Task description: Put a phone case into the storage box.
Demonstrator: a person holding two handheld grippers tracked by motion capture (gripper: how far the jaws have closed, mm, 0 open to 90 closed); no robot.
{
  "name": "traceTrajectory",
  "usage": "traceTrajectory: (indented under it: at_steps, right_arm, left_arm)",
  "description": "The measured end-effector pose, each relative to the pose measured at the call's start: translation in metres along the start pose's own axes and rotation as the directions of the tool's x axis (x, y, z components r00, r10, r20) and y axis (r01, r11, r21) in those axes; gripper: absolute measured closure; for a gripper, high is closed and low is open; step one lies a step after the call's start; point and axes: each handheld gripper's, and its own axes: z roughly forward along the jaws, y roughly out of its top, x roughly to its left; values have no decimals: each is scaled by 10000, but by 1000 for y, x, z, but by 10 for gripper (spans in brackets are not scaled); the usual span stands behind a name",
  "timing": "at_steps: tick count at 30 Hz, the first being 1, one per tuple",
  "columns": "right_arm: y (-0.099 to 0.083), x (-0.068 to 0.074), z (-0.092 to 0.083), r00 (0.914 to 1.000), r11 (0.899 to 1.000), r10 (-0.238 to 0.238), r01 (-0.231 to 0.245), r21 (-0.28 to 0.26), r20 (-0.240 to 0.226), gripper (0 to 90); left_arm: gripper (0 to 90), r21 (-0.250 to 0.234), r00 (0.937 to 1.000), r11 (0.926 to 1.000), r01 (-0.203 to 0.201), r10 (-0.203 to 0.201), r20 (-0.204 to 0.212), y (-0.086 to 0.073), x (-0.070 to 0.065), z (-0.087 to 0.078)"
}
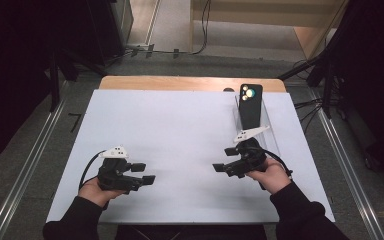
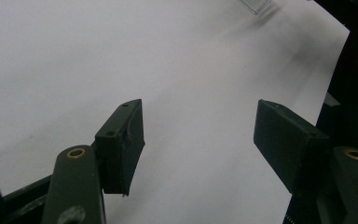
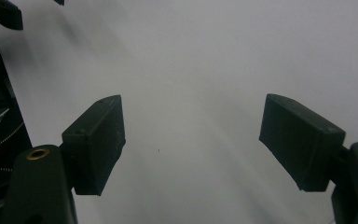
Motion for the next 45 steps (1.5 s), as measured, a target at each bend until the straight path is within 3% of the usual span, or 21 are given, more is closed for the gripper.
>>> traceTrajectory:
  at_steps: [14,30,45]
  right_arm:
    - [-33,-3,-12,9994,9998,9,-2,203,-348,205]
    - [-72,-18,-30,9987,9974,516,-518,494,49,201]
    - [-76,-21,-28,9984,9964,549,-556,645,124,200]
  left_arm:
    - [334,50,9999,10000,-72,71,109,-4,-2,-1]
    - [334,41,9997,9999,-148,147,205,-11,-2,-3]
    - [312,259,9996,9995,-185,179,232,-14,-1,2]
